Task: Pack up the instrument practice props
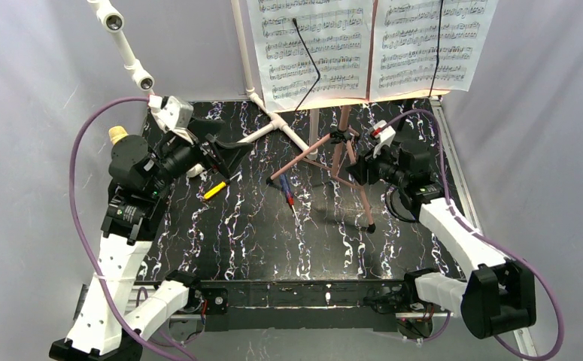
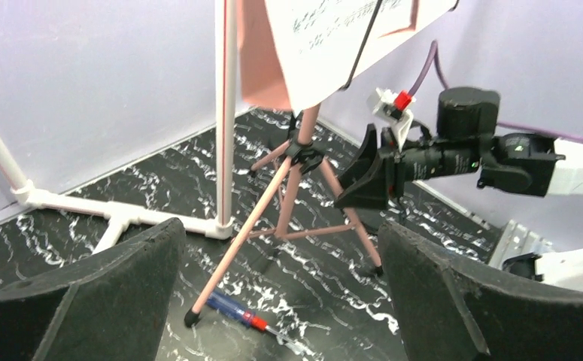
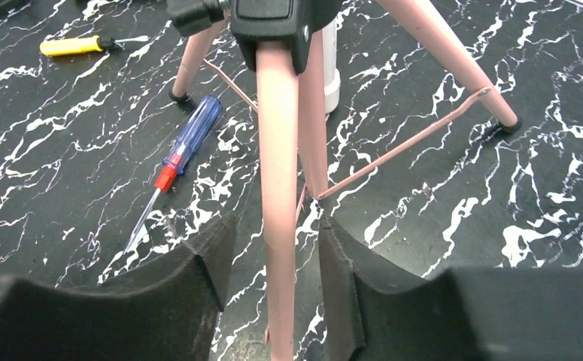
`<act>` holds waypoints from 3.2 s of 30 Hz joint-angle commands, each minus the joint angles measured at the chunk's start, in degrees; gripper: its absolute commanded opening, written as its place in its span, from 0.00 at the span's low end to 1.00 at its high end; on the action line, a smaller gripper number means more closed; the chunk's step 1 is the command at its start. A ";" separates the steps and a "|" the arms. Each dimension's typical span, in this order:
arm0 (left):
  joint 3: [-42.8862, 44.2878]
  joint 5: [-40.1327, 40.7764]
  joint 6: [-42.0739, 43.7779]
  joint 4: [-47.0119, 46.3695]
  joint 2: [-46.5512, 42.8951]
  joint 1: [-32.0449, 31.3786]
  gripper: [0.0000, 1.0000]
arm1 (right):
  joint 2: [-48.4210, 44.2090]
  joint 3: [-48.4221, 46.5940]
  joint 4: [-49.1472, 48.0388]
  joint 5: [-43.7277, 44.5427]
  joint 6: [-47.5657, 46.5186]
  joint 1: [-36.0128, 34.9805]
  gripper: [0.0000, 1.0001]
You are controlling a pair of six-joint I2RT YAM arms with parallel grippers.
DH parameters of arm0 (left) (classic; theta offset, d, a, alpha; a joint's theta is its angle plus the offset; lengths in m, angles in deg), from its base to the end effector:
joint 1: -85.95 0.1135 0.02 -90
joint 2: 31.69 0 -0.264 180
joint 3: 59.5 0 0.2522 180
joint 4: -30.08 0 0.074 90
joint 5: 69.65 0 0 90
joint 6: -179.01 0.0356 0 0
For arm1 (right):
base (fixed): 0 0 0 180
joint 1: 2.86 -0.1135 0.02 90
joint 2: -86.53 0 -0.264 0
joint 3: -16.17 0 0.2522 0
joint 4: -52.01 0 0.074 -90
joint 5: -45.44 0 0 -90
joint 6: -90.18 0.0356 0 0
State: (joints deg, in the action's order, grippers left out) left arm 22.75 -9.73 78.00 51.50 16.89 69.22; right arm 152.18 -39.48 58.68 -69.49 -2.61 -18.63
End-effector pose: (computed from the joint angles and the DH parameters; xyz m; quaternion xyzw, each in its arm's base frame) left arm 0.1458 -0.0625 0.4735 0.2320 0.5953 -0.3383 0.6909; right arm 0.2474 0.0855 0.2797 -0.2535 0.7522 0.2379 0.5598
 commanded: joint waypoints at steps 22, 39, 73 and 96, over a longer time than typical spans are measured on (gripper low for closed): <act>29.96 -4.34 -17.29 6.35 19.37 -0.75 0.94 | -16.37 -34.47 38.20 -14.98 6.78 0.17 0.99; 37.04 -3.15 -17.60 6.38 25.02 -2.02 0.85 | -7.05 -46.29 15.55 -21.97 23.32 0.18 0.92; 46.32 0.35 -16.91 6.40 31.87 -2.80 0.66 | 15.95 -71.37 16.19 1.84 22.96 -16.13 0.68; 44.62 -1.01 -17.03 4.07 31.32 -2.78 0.54 | 20.73 -73.42 15.62 0.92 22.56 -18.96 0.35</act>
State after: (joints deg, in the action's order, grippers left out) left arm 67.36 -9.51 60.67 57.52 50.68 66.68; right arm 172.79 -110.43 76.29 -68.65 19.88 -37.12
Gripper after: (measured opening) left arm 0.562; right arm 0.367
